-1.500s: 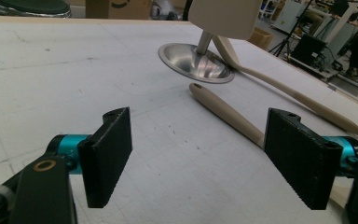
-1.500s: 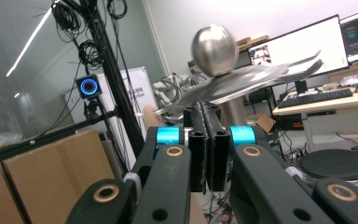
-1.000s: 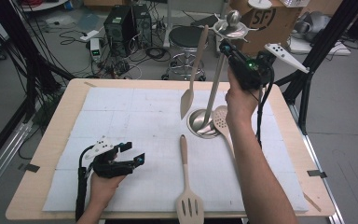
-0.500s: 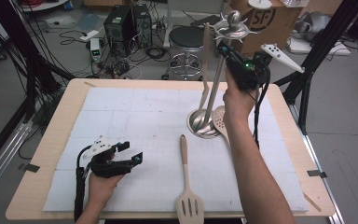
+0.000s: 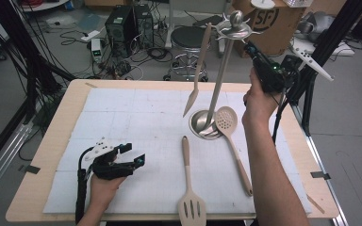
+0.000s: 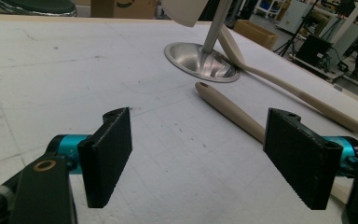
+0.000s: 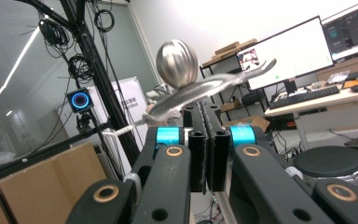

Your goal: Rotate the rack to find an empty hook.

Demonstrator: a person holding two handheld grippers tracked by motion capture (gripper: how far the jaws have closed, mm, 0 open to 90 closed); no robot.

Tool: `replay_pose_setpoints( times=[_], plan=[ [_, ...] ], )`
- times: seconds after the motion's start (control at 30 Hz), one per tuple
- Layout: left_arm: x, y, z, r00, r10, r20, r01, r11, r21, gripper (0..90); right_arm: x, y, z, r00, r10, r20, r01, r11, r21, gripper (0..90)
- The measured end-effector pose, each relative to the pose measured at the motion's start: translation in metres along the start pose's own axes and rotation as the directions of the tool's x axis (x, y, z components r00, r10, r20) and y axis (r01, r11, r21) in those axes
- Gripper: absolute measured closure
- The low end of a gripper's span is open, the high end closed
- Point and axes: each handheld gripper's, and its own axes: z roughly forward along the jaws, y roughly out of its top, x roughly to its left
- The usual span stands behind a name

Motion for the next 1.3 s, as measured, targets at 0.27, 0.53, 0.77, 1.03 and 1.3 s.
replay_pose_setpoints(
  times=[0.27, 0.53, 0.77, 1.03, 1.3],
  plan=[
    [0.000, 0.000, 0.000, 1.0000, -0.005, -0.005, 0.005, 1.0000, -0.002, 24.3, 0.009, -0.001, 0.001, 0.9988, -0.048, -0.008, 0.048, 0.999, 0.010, 89.9],
    [0.000, 0.000, 0.000, 1.0000, -0.006, -0.001, 0.006, 1.0000, 0.001, 24.3, 0.016, -0.004, 0.000, 0.9975, -0.067, -0.022, 0.067, 0.998, 0.011, 89.9],
    [0.000, 0.000, 0.000, 1.0000, -0.007, -0.001, 0.007, 1.0000, 0.000, 24.3, 0.020, -0.007, 0.003, 0.9959, -0.083, -0.036, 0.084, 0.996, 0.027, 89.9],
    [0.000, 0.000, 0.000, 1.0000, -0.006, -0.003, 0.006, 1.0000, -0.004, 24.3, 0.018, -0.009, -0.003, 0.9952, -0.094, -0.027, 0.095, 0.995, 0.033, 89.7],
    [0.000, 0.000, 0.000, 1.0000, -0.001, -0.001, 0.001, 1.0000, 0.001, 24.3, 0.012, -0.016, -0.012, 0.9946, -0.099, -0.032, 0.100, 0.994, 0.051, 75.8]
  ],
)
